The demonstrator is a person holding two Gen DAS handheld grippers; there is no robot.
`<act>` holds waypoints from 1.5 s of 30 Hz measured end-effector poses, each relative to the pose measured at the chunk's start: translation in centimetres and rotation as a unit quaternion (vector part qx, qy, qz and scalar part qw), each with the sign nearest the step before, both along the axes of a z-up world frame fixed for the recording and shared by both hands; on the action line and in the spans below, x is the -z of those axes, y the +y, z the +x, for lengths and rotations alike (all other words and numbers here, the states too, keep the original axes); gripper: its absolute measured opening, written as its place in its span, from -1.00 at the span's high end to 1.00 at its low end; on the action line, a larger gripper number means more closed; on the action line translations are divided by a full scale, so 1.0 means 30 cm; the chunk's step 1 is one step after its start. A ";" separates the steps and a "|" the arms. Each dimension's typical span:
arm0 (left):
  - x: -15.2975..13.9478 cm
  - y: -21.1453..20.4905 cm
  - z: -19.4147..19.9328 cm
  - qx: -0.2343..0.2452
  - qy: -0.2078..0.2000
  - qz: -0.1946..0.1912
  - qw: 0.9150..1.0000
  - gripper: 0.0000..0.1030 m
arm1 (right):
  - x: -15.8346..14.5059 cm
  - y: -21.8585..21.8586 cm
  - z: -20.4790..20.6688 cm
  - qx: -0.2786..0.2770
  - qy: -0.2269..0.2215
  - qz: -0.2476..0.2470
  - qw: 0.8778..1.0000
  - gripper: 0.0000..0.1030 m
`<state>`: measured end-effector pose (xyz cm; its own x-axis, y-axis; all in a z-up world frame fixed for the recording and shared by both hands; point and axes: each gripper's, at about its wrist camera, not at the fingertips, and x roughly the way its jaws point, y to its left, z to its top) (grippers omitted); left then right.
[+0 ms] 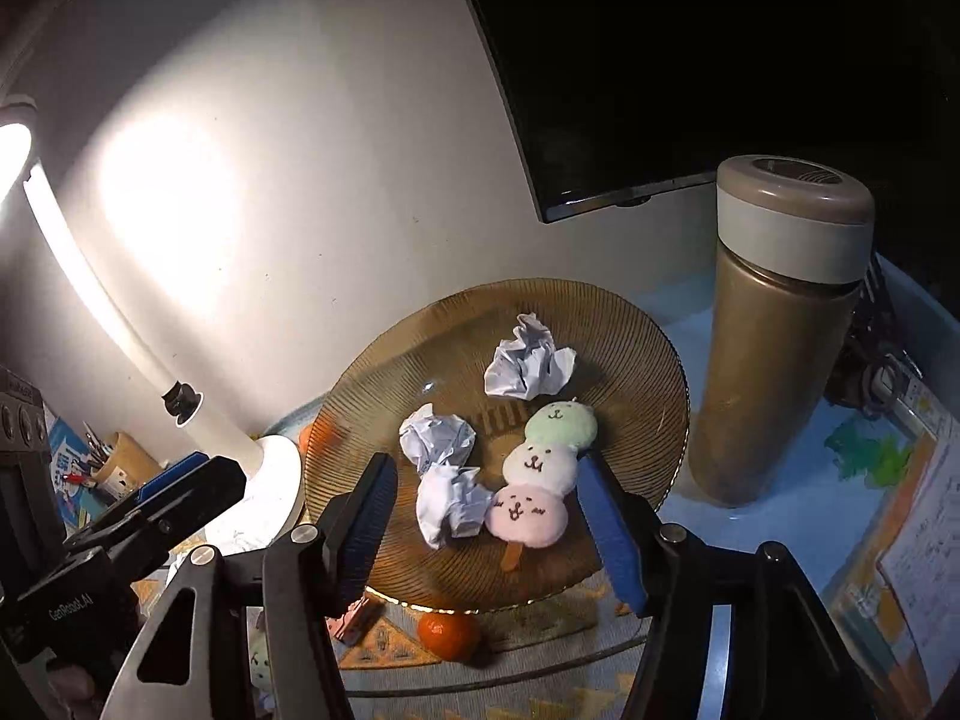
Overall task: Organize objects
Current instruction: 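Carry both held items into the brown bowl and open both grippers, then move the right gripper to the plaid hair bow clip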
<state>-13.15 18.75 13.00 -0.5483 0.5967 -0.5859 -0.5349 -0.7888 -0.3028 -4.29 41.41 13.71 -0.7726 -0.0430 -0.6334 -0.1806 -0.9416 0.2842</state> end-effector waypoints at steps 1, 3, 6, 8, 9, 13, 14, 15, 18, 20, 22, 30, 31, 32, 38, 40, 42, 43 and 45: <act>-0.009 -0.021 0.021 -0.003 0.004 0.000 1.000 -0.90 | -0.009 -0.018 0.026 -0.006 0.003 0.003 1.000 -0.18; -0.037 -0.071 0.076 -0.008 0.017 0.001 1.000 -0.90 | -0.026 -0.058 0.084 -0.023 0.007 0.016 1.000 -0.18; -0.089 -0.169 0.177 -0.033 0.043 -0.003 0.999 -0.90 | -0.063 -0.136 0.184 -0.051 0.017 0.030 0.998 -0.18; -0.125 -0.256 0.255 -0.052 0.059 0.004 0.997 -0.90 | -0.095 -0.188 0.243 -0.076 0.029 0.026 0.996 -0.18; -0.144 -0.307 0.288 -0.063 0.065 0.008 0.996 -0.91 | -0.106 -0.213 0.274 -0.085 0.034 0.026 0.995 -0.19; -0.143 -0.492 0.425 -0.120 0.079 0.007 0.990 -0.98 | -0.071 -0.322 0.356 -0.104 0.046 0.052 0.992 -0.36; -0.116 -0.536 0.452 -0.134 0.074 0.001 0.988 -0.98 | -0.038 -0.348 0.367 -0.107 0.042 0.058 0.992 -0.41; -0.078 -0.580 0.475 -0.150 0.068 -0.003 0.986 -0.98 | 0.004 -0.365 0.373 -0.112 0.037 0.061 0.991 -0.45; 0.081 -0.685 0.501 -0.200 0.037 -0.016 0.979 -0.98 | 0.143 -0.400 0.374 -0.118 0.017 0.068 0.991 -0.47; 0.189 -0.726 0.493 -0.224 0.015 -0.031 0.974 -0.98 | 0.226 -0.406 0.355 -0.119 0.004 0.067 0.991 -0.47; 0.263 -0.764 0.494 -0.239 0.001 -0.033 0.970 -0.98 | 0.274 -0.408 0.350 -0.122 -0.005 0.057 0.991 -0.47; 0.327 -0.791 0.489 -0.242 -0.010 -0.014 0.970 -0.98 | 0.326 -0.446 0.335 -0.122 -0.016 0.101 0.987 -0.60; 0.330 -0.796 0.485 -0.241 -0.014 -0.009 0.970 -0.98 | 0.326 -0.454 0.337 -0.122 -0.014 0.109 0.986 -0.61; 0.330 -0.801 0.487 -0.242 -0.016 -0.006 0.970 -0.98 | 0.326 -0.461 0.339 -0.123 -0.013 0.117 0.985 -0.61; 0.332 -0.811 0.487 -0.244 -0.021 0.003 0.969 -0.98 | 0.331 -0.493 0.341 -0.126 -0.014 0.148 0.981 -0.62; 0.331 -0.810 0.489 -0.245 -0.018 0.001 0.969 -0.98 | 0.332 -0.497 0.341 -0.126 -0.014 0.153 0.980 -0.62; 0.329 -0.810 0.491 -0.245 -0.017 0.000 0.969 -0.98 | 0.331 -0.500 0.341 -0.122 -0.013 0.161 0.979 -0.63; 0.330 -0.810 0.491 -0.245 -0.017 0.000 0.969 -0.98 | 0.331 -0.502 0.341 -0.120 -0.012 0.165 0.979 -0.63; 0.329 -0.811 0.491 -0.246 -0.019 0.002 0.969 -0.98 | 0.332 -0.508 0.341 -0.118 -0.013 0.172 0.978 -0.63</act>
